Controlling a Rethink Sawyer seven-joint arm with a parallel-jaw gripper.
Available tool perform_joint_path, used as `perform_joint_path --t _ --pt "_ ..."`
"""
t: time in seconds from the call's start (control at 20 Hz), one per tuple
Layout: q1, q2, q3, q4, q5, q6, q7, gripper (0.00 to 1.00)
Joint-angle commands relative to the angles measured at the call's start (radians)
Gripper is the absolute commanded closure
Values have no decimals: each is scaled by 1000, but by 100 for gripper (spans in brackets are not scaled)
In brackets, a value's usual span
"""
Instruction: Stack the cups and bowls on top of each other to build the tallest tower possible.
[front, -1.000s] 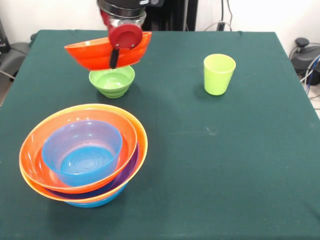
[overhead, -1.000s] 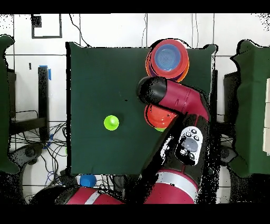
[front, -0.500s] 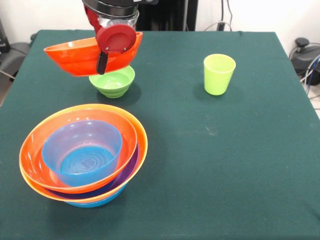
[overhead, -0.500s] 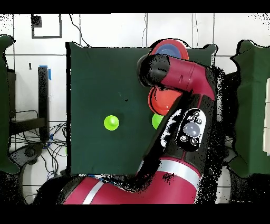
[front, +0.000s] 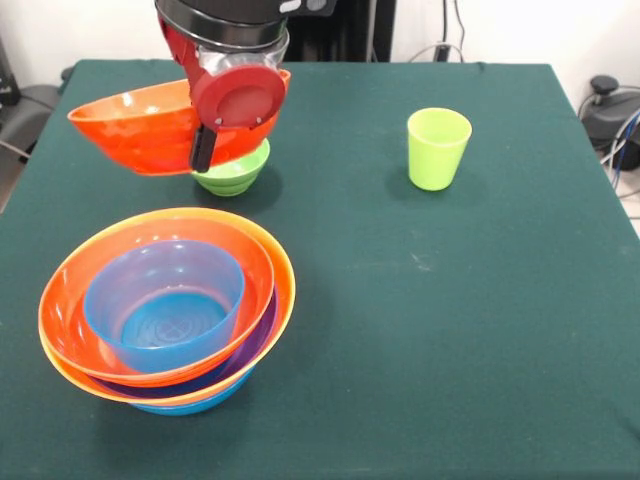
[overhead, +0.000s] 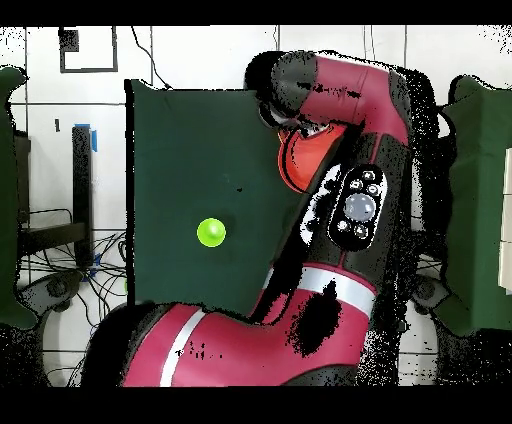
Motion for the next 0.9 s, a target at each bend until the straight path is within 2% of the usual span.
perform_joint_path --t 0.05,0.65,0.9 --pt "-38 130 78 -332 -66 230 -238 100" --pt "-80 279 19 -628 -17 352 -296 100" --pt "-76 317 -10 -675 18 362 -291 100"
